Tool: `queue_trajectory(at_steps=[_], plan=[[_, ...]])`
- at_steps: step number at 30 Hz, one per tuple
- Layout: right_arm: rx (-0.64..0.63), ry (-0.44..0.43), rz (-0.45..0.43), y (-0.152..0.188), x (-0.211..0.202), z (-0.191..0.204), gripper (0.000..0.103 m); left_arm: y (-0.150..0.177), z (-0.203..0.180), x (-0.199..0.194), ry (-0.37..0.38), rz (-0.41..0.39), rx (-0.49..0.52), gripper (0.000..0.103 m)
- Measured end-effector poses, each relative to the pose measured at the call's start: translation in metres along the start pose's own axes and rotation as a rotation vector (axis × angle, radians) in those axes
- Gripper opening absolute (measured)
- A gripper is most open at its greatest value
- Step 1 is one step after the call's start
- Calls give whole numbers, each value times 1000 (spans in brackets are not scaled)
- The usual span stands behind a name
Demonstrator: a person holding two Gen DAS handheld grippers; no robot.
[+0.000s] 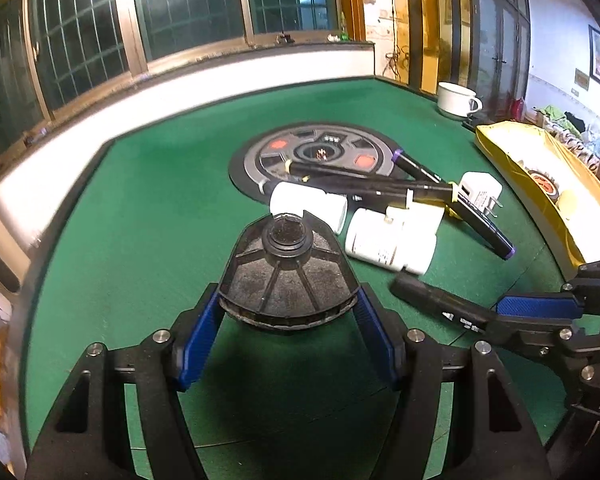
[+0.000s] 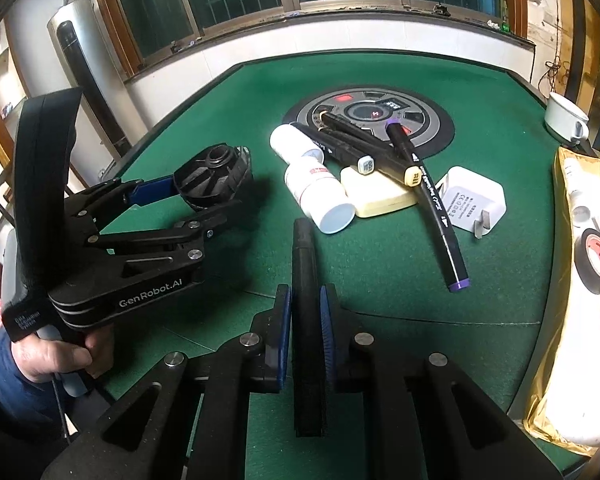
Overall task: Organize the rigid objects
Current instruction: 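Lift the black part and black marker and carry both toward the tray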
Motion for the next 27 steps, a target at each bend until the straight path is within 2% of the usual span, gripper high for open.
queue_trajectory(at_steps=[5, 13, 23, 27], plan=[[-13, -3, 2, 0, -3, 2, 13, -2, -2, -4, -13, -18, 10, 66], [-22, -9, 76, 12, 9, 5, 13, -2, -3, -7, -32, -34, 19, 66], [-70, 27, 137, 5, 28, 9, 14, -2, -3, -12, -53, -56, 27, 66], [-82, 39, 133, 1, 32, 9, 14, -2, -3, -13, -52, -59, 22, 66]])
Point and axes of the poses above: each gripper's, at about its wrist camera, not at the fingertips, and x roughly the way its jaws point, z to its left, y to its underside, the point moved 6 cm from there along x, roughly the way its jaws point
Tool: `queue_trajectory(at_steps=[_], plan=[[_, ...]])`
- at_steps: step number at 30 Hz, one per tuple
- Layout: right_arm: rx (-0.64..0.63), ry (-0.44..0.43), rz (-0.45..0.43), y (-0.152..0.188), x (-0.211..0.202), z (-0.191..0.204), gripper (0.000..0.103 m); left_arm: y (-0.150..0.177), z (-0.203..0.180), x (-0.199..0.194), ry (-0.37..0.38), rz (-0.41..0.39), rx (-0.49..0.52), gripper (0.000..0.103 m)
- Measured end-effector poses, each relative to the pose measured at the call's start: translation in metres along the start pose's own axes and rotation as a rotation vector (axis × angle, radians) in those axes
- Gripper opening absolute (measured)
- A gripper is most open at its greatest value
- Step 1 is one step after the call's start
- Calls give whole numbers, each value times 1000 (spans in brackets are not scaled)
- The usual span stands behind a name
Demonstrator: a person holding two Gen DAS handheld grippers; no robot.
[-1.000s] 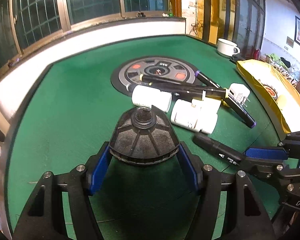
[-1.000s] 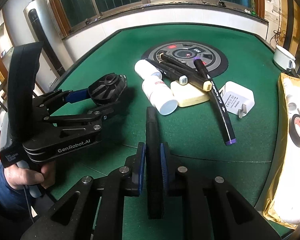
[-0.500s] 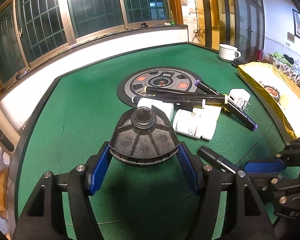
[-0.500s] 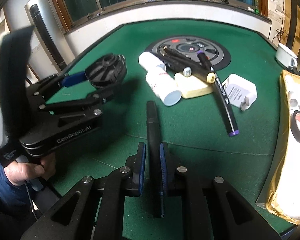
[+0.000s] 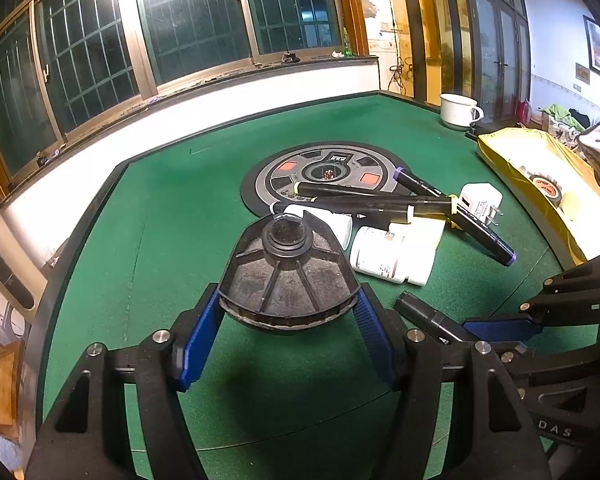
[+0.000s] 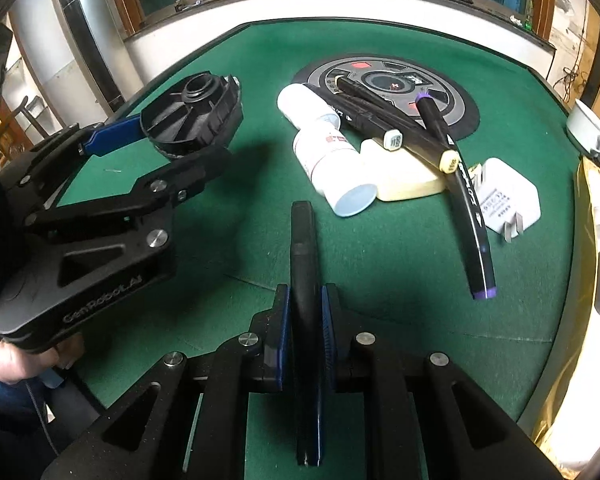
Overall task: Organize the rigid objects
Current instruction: 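Lift the black part and black marker and carry both toward the tray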
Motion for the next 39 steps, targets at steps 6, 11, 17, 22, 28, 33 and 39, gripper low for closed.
queue_trajectory(at_steps=[6, 11, 17, 22, 28, 33, 39], plan=[[39, -18, -38, 1, -9, -6, 13, -1, 1, -2, 2, -6, -7, 66], [46, 13, -86, -3, -25, -9, 13, -2, 1, -4, 3, -15, -13, 66], [50, 39, -129, -5, -41, -15, 13, -7, -1, -11, 9, -38, -25, 66], [60, 44, -143, -6, -46, -19, 13, -11, -8, -17, 29, -51, -38, 66], [51, 84, -179, -4, -60, -24, 13, -23, -24, -24, 47, -71, -18, 66], [66, 120, -223, -2, -75, -38, 13, -35, -40, -29, 62, -87, 0, 66], [105, 129, -251, 3, -90, -60, 13, -45, -66, -31, 90, -97, 41, 66]])
Point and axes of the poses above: each gripper's, at about its wrist camera, not at the fingertips, and x roughly the way its jaws point, z to its left, y to its underside, the point moved 6 cm from there along x, roughly the way its jaws point
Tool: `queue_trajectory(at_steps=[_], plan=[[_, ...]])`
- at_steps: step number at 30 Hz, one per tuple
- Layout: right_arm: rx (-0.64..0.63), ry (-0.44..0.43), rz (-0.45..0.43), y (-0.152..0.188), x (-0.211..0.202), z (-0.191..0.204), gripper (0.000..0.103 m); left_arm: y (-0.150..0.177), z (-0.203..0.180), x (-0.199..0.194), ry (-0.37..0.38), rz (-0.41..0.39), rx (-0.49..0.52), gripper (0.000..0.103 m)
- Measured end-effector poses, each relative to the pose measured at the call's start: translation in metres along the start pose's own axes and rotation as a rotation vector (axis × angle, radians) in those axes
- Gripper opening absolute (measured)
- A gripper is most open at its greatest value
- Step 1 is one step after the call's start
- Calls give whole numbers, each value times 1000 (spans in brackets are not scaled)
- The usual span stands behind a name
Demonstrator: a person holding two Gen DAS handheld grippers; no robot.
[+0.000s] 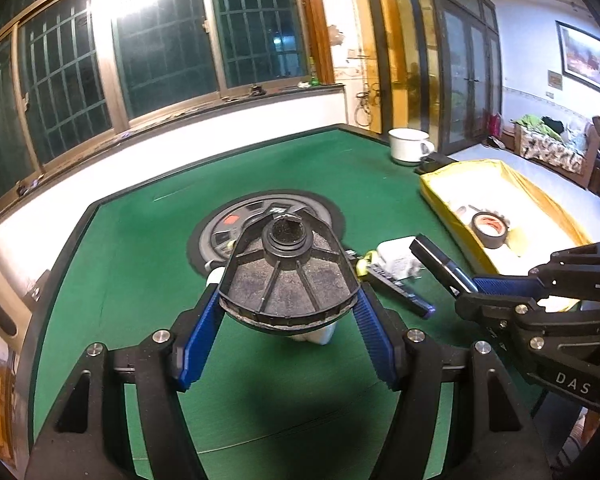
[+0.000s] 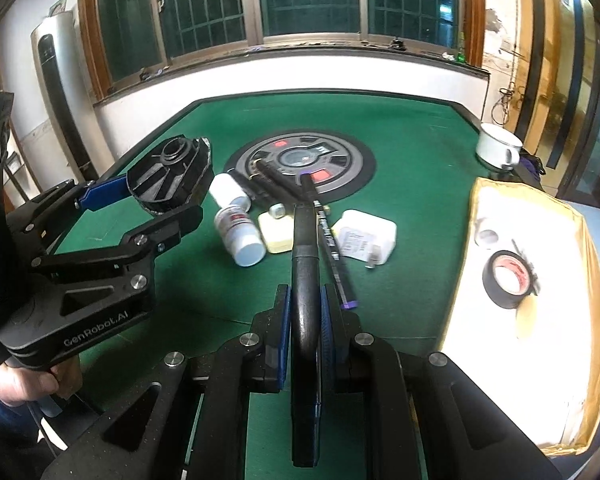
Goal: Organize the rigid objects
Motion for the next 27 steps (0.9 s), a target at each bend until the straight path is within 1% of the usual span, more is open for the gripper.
queue_trajectory(at_steps=[7, 12, 27], plan=[[46, 8, -32, 1, -14, -27, 13, -12, -29, 5, 43, 10, 30, 66], [94, 21, -54, 2, -23, -51, 13, -23, -47, 3, 71, 3, 47, 66], [192, 79, -82, 15, -46, -109, 13, -42, -110, 6, 172, -2, 123, 65]])
Point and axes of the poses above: each gripper's, at about its wrist camera, not at the fingertips, and x roughly the way its jaws point, z to its left, y to its underside, the point moved 6 cm from there along x, roughly the way its jaws point
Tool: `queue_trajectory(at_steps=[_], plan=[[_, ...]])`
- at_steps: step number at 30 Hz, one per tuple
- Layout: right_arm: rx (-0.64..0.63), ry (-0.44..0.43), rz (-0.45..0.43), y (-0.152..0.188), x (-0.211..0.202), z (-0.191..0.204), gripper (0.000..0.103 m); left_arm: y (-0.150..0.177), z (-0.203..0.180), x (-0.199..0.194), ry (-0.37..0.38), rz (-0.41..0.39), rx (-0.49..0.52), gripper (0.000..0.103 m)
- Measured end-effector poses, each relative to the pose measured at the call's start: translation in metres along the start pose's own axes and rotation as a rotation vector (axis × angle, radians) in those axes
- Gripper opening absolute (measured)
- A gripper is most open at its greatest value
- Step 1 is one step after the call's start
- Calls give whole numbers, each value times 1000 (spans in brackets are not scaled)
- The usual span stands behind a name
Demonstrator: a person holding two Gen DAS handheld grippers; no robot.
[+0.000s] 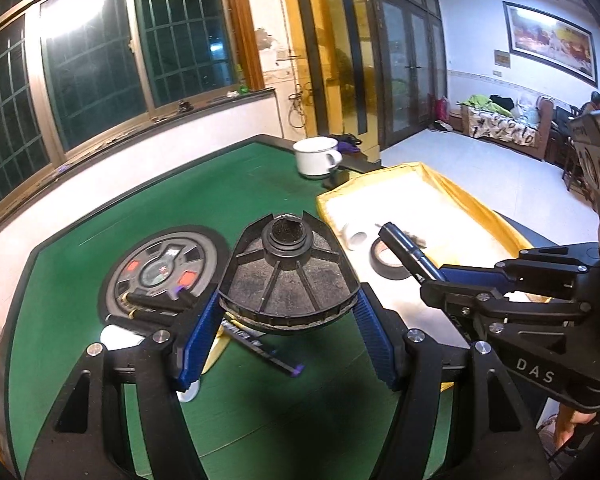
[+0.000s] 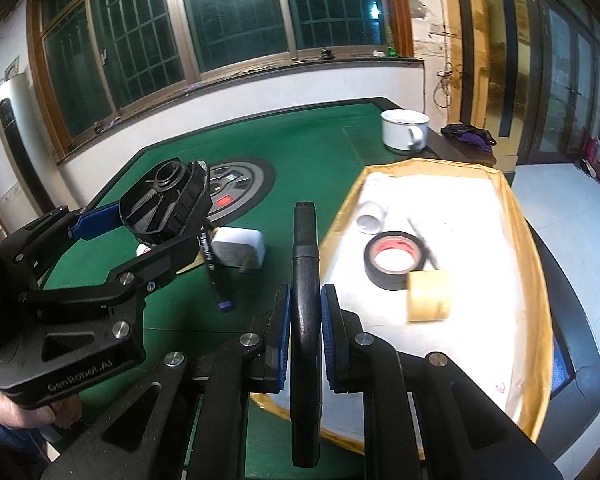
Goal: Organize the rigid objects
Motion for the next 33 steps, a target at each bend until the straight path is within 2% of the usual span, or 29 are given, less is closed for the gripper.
queue_trajectory(at_steps=[10, 20, 23, 27, 33], plan=[[53, 39, -7, 2, -9, -34, 13, -6, -41, 24, 106, 48, 23, 65], [154, 119, -11, 7, -25, -90, 13, 2, -82, 58, 268, 171, -15, 65], [166, 125, 1, 10, -26, -95, 13, 8, -83, 65, 271, 199, -27, 65], [183, 132, 32, 14, -17, -104, 13, 7, -88, 62, 256, 189, -11, 65], [196, 126, 52, 17, -9, -107, 13, 7, -99, 61, 304, 201, -6, 65]])
Point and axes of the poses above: each gripper's, at about its wrist camera, not at the fingertips, and x roughly the way its jaws point, z to its left, y to its underside, the point moved 6 cm from there along x, roughly the way its jaws point
